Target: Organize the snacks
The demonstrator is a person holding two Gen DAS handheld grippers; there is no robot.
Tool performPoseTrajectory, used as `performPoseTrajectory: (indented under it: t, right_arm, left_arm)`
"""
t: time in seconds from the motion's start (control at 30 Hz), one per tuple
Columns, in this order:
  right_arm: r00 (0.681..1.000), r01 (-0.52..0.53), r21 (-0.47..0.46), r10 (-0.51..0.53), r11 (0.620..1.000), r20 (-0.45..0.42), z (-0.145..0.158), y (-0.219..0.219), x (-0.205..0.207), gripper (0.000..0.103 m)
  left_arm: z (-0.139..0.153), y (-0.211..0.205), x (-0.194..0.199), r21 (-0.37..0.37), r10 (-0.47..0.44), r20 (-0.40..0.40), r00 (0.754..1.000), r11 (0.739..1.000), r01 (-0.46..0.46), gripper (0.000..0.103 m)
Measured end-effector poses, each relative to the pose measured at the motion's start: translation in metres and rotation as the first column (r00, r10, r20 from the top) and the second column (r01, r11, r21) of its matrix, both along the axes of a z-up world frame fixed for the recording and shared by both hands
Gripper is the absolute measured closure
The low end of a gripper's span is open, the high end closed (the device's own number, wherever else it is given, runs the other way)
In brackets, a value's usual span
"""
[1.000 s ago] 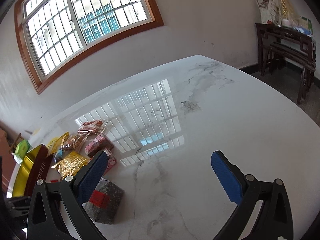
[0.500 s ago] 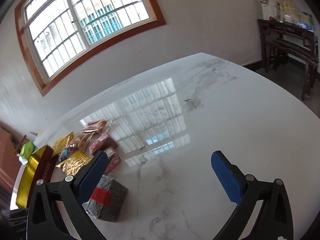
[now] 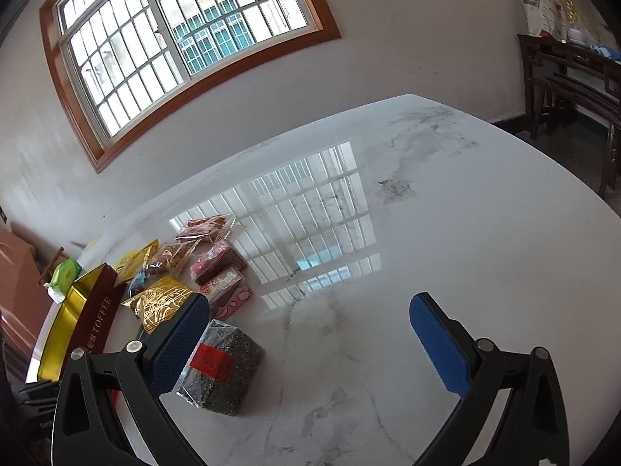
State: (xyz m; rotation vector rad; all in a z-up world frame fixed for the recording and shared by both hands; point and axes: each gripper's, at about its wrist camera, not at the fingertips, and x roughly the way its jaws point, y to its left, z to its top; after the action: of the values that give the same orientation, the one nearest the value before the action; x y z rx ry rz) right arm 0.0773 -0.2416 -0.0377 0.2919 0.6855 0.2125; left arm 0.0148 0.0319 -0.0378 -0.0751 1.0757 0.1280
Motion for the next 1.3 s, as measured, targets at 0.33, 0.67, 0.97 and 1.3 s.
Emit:
performPoseTrajectory:
  t: [0.33, 0.67, 0.97, 1.3]
  right_arm:
    - [1.000, -0.009, 0.020, 0.009, 1.000, -0.002, -0.001, -0.004, -0.001, 0.000]
    - [1.000, -0.002, 0.016, 0.002, 1.000, -0.017, -0.002, -0.002, 0.002, 0.000]
    - [1.000, 0.008, 0.017, -0.007, 1.000, -0.019, -0.003, -0.004, 0.001, 0.000]
    - [0.999, -0.036, -0.030, 0.037, 0.999, 0.016, 0.002, 0.004, -0.013, 0.000]
  left_arm:
    - [-0.008, -0.006, 0.002, 0.099, 0.034, -0.019, 0.999, 0.995, -0.032, 0.055]
    - [-0.018, 0.009, 0.011, -0.039, 0.035, -0.081, 0.996, 0.998, -0.038, 0.026]
    - [-0.015, -0.009, -0.012, -0.031, -0.027, -0.013, 1.000, 0.999, 0.026, 0.059]
    - [0.005, 0.006, -0.032, -0.162, -0.013, 0.002, 1.000, 0.987, 0.014, 0.059]
